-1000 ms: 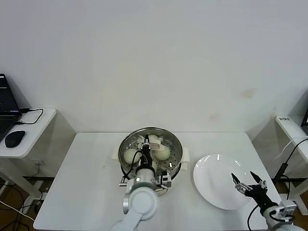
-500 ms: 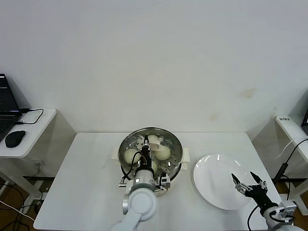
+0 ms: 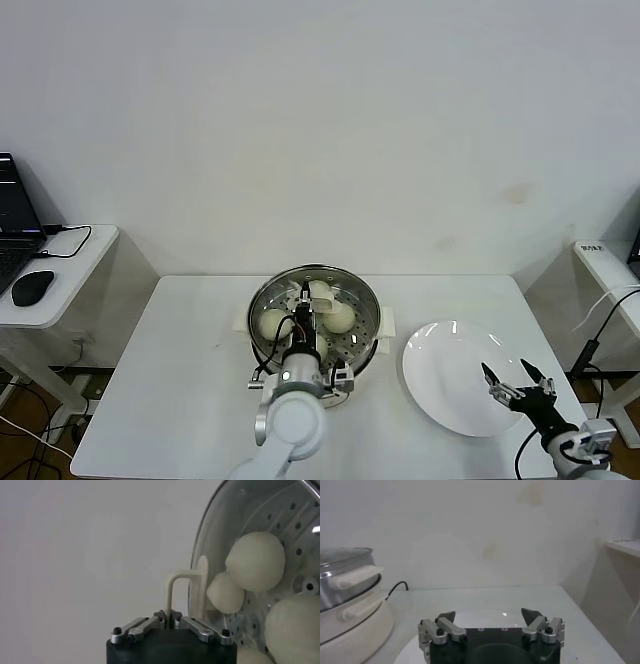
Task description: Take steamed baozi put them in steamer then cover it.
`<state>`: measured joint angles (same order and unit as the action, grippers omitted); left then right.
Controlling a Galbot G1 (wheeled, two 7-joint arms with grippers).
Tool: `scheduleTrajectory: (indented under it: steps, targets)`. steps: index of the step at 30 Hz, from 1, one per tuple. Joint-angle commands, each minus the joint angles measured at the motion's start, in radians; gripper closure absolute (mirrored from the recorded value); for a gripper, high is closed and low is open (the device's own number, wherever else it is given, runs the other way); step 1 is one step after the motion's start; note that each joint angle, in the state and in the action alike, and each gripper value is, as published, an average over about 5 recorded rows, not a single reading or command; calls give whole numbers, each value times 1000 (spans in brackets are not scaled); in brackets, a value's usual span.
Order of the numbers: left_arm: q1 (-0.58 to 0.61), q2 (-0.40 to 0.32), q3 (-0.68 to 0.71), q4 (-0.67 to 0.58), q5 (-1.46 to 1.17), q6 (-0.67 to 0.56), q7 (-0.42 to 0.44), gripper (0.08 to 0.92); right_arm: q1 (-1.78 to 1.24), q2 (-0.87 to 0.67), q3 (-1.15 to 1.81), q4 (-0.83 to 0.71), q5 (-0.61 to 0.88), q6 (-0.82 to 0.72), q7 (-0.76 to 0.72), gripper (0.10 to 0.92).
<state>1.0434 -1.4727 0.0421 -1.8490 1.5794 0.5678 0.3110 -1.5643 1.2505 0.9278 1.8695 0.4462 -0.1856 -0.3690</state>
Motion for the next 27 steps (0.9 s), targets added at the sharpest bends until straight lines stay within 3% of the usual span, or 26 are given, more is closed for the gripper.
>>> scheduleTrajectory:
  steps: [1, 10, 27]
  targets:
    - [4, 2, -1, -1, -3, -12, -9, 864, 0, 0, 1, 0, -1, 1, -1, 203]
    - [13, 2, 1, -28, -1, -17, 20, 825, -1, 1, 1, -1, -2, 2, -1, 203]
    - [45, 24, -10, -112, -9, -17, 67, 340, -2, -5, 6, -5, -4, 1, -7, 203]
